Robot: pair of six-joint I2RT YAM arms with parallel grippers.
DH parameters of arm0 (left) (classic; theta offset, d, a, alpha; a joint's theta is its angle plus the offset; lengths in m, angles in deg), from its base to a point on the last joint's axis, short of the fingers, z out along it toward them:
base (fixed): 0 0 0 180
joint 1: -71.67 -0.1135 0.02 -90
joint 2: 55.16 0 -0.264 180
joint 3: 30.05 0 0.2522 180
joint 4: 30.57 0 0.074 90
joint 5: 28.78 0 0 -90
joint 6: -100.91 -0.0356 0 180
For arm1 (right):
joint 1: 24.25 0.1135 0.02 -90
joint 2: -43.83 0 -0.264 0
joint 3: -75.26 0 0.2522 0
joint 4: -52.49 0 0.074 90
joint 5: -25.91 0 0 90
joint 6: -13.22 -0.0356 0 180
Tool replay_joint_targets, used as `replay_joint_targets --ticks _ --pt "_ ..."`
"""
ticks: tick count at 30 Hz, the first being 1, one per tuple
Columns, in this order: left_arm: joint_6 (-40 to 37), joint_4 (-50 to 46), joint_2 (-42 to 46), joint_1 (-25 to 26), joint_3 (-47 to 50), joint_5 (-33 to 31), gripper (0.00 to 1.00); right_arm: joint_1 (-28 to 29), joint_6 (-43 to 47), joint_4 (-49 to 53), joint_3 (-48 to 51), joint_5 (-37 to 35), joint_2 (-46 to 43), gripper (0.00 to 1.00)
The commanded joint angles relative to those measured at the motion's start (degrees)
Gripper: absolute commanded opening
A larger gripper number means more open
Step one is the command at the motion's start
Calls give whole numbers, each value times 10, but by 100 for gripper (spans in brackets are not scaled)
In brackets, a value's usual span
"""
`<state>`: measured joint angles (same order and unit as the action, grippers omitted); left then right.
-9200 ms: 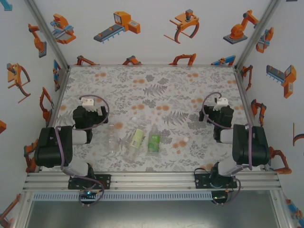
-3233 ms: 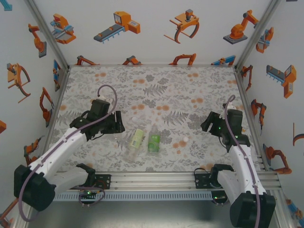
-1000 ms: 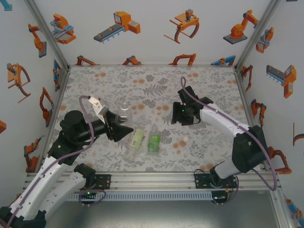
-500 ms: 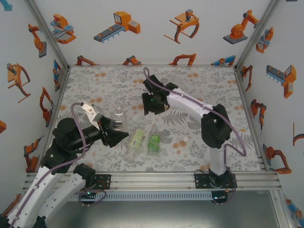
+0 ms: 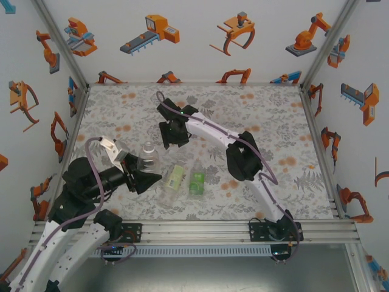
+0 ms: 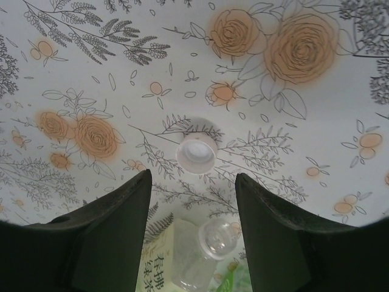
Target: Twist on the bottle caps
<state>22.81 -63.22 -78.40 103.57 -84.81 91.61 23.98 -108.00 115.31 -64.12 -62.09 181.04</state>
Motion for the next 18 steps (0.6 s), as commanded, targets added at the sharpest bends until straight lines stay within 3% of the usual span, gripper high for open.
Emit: replay_joint_targets --ticks 1,18 --pt "10 -7 16 2 8 -6 9 7 4 35 -45 -5 26 54" --pt "7 -29 29 2 11 -21 9 24 6 44 -54 -26 70 51"
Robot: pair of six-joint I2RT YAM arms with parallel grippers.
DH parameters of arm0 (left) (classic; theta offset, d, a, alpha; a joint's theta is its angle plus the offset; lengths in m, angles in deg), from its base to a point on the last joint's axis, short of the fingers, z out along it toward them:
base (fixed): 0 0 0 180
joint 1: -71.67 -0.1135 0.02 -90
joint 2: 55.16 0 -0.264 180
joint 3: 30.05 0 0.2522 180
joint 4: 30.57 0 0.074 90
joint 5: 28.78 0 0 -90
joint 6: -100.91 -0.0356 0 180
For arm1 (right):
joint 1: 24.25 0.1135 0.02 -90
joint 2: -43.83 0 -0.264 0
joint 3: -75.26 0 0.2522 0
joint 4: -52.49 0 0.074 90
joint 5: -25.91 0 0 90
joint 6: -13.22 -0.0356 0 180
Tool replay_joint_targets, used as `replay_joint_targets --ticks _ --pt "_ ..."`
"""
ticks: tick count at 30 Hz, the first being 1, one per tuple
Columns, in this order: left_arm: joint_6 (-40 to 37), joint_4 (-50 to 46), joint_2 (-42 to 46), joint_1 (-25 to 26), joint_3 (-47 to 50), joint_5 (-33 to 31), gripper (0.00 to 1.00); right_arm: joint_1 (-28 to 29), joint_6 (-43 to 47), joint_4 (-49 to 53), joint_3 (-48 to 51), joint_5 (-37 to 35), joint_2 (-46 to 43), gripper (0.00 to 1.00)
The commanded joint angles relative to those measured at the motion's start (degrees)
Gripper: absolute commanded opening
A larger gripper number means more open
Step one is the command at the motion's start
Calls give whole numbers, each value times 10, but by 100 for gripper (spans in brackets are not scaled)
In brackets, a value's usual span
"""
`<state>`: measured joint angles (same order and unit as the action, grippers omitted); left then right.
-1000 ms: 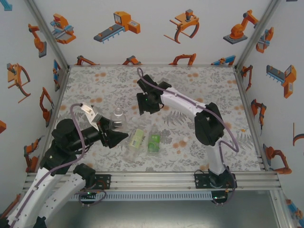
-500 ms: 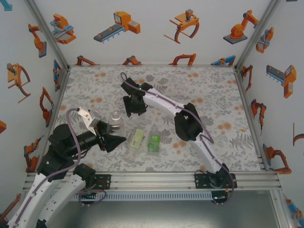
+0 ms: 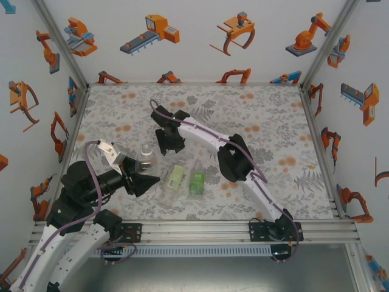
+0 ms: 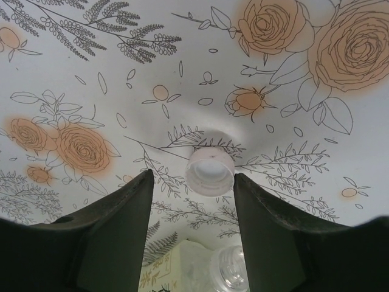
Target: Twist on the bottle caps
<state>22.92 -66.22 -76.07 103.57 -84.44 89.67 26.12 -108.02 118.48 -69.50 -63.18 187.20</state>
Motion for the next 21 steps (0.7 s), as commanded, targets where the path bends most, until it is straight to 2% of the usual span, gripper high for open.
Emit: replay_joint_targets --ticks 1,12,21 --pt "6 1 6 2 7 -2 9 3 6 10 1 -16 9 51" --pt "9 -3 7 2 7 -13 9 3 12 1 4 -23 14 43" --pt "10 -5 8 3 8 -19 9 3 10 2 5 -18 22 42"
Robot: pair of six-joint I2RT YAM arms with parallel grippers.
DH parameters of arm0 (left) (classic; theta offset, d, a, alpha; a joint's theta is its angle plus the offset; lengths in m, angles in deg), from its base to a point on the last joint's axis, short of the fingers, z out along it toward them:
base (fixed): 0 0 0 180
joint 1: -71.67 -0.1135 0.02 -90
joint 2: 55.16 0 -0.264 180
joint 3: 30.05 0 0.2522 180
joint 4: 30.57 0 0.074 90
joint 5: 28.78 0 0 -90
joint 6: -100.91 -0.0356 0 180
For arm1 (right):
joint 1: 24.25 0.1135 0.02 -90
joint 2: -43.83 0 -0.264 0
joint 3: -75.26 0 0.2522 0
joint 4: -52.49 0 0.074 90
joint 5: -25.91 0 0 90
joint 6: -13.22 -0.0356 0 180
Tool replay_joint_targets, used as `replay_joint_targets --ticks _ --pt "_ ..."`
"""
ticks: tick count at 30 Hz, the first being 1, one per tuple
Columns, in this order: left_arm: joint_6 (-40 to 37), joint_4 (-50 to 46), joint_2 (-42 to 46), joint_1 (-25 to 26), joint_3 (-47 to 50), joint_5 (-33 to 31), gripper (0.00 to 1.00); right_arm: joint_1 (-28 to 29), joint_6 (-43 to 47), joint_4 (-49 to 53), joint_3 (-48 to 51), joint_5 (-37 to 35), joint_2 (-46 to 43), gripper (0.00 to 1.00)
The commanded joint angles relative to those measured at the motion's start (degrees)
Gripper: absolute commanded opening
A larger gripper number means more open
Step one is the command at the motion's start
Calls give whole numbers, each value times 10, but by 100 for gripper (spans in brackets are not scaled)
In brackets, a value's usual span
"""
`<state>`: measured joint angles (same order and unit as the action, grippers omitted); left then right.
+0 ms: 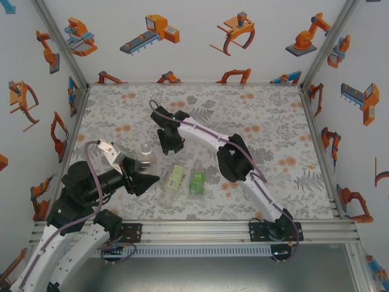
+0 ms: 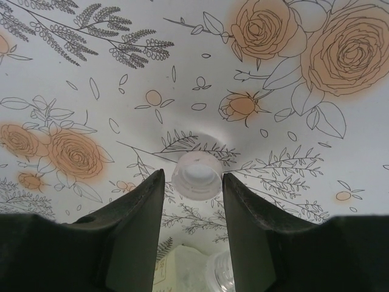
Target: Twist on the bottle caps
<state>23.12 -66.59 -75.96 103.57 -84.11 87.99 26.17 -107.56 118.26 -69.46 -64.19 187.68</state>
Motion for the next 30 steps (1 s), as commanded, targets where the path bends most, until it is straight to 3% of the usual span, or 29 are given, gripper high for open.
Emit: replay_joint_targets --ticks 1,19,25,30 --pt "9 -1 7 2 5 -2 9 3 6 5 4 -9 19 42" --pt "10 25 -2 2 15 -2 9 -3 17 23 2 -19 -24 34" --pt "21 51 -17 2 19 3 9 -23 20 22 43 -16 -82 33" --pt "25 73 -32 2 24 2 9 -48 25 7 134 -18 -154 33"
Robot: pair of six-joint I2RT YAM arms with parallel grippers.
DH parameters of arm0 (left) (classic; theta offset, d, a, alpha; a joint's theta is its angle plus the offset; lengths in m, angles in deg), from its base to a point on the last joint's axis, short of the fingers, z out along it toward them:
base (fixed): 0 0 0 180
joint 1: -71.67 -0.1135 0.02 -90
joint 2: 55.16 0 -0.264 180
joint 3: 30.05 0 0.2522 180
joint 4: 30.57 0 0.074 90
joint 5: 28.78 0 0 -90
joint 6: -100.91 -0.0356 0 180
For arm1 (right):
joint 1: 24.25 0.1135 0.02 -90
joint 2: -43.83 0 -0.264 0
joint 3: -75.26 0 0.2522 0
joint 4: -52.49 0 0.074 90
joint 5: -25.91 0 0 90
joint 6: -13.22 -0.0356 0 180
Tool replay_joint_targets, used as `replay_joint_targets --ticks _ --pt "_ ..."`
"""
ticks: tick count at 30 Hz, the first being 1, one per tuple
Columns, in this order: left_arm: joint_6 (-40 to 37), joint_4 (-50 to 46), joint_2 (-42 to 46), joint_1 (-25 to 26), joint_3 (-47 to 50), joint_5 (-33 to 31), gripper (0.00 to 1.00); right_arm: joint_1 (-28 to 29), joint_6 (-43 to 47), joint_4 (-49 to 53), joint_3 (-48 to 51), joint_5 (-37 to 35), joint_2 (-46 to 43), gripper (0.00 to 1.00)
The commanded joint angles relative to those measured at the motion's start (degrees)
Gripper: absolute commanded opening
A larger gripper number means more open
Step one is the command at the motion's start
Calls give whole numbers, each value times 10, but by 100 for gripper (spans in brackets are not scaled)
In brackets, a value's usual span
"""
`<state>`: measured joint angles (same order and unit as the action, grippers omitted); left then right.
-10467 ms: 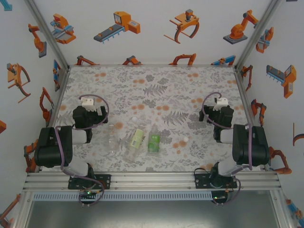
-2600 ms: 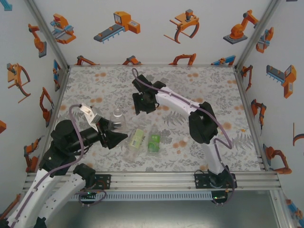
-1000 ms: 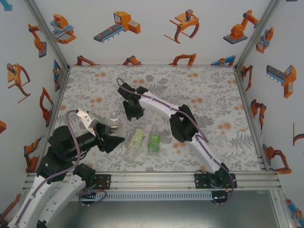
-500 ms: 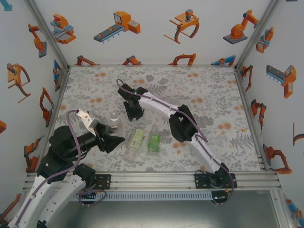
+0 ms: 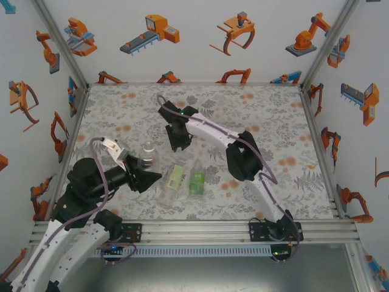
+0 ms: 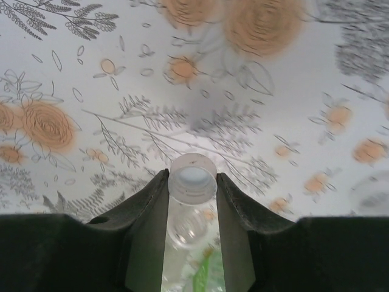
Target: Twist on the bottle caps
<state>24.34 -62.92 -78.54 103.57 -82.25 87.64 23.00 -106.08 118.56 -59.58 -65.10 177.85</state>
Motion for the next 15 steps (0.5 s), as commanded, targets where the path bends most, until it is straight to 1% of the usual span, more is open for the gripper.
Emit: replay_joint_targets --ticks 1,11,15 --pt "13 42 -12 2 6 6 9 -23 10 -5 66 -9 -76 33" --pt "51 90 -50 3 11 14 9 -117 4 -98 385 -4 -285 32" --pt "64 93 -54 3 12 7 9 -155 6 -132 478 -13 -339 32"
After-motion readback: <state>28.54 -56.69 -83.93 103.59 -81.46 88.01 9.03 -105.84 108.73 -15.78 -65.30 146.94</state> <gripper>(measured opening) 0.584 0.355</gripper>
